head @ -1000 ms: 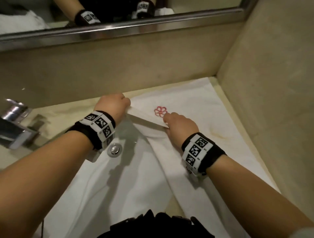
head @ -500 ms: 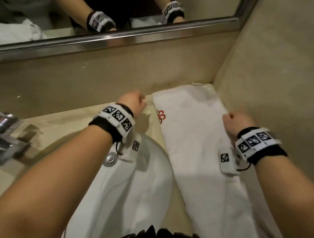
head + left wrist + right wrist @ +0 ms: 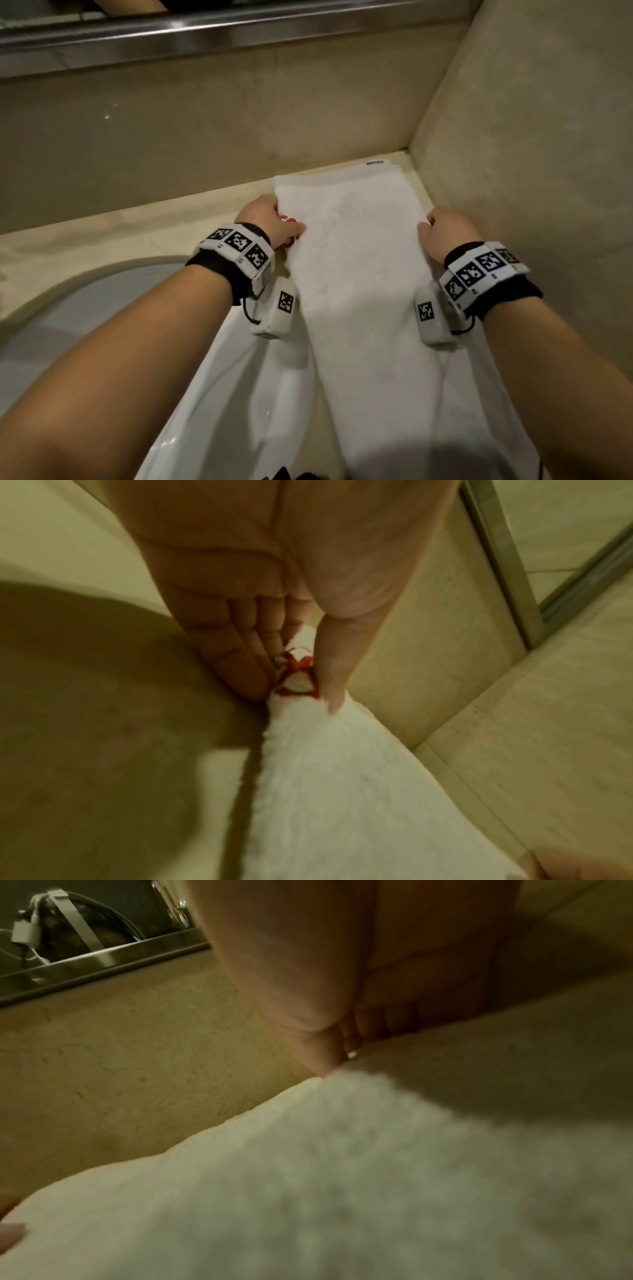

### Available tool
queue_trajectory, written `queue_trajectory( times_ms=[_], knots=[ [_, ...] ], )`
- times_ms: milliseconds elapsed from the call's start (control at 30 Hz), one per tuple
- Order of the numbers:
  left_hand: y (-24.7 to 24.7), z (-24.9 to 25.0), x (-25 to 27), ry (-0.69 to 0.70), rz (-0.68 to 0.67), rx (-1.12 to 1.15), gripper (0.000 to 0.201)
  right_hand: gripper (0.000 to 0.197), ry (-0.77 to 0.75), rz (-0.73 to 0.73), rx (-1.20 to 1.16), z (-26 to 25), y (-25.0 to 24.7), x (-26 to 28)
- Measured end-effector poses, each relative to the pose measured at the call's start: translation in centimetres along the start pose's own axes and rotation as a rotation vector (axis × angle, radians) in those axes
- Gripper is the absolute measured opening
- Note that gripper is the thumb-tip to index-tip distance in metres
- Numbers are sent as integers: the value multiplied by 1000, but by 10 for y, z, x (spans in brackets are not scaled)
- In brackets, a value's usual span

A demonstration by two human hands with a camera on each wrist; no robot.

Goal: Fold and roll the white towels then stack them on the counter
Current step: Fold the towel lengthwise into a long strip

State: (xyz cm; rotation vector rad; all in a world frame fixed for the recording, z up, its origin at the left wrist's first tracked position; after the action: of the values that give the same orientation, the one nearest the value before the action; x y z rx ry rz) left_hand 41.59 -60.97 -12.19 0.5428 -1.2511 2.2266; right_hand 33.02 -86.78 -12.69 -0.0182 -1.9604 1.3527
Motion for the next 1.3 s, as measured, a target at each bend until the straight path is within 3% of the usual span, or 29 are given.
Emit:
queue_trajectory(
  times_ms=[200, 267, 367, 433, 500, 633, 867, 967, 1033, 1133, 1200, 1300],
  knots=[
    [-10, -13, -3, -39, -28, 192, 27, 32, -64, 12, -2, -17, -14, -12],
    [-11, -15, -3, -46, -44, 300, 28, 33, -74, 9, 3, -27, -21, -18],
    [-9, -20, -2, -65, -112, 534, 13, 33, -75, -9, 25, -39, -30, -29],
    [-9, -24, -5, -78, -147, 685, 16, 33, -92, -16, 48, -46, -34, -35],
    [-14, -24, -10, -77, -98, 768, 21, 29, -123, 7, 42, -52, -37, -40],
    [-32, -21, -23, -30, 81, 566, 17, 20, -129, 10, 42, -60, -40, -49],
    [-28, -26, -19, -67, 25, 849, 20, 31, -118, -2, 57, -62, -43, -55],
    [-18, -26, -5, -37, -53, 708, 20, 25, -164, 8, -34, -58, -42, -46],
    [-10, -26, 2, -21, -108, 519, 32, 24, -175, -8, -56, -51, -39, -38],
    [-7, -26, 5, -16, -64, 228, 41, 25, -171, -17, 11, -48, -34, -33],
    [-9, -26, 6, -29, -34, 222, 39, 24, -167, 12, 18, -50, -34, -35],
    [-8, -27, 9, -45, -65, 387, 34, 24, -131, -6, -15, -53, -34, -38]
  ],
)
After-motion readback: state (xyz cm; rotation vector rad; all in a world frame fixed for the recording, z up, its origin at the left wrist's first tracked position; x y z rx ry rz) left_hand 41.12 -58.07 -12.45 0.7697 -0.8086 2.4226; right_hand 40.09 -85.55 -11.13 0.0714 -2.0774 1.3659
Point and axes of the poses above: each hand's wrist, its own x-axis away from the middle knuckle, its own y-axis out of the palm, z = x × y, the point moved 4 cm from there along -x, towards the middle knuckle, and after that the axes turned 11 degrees about -z, right-handed, at the moved point
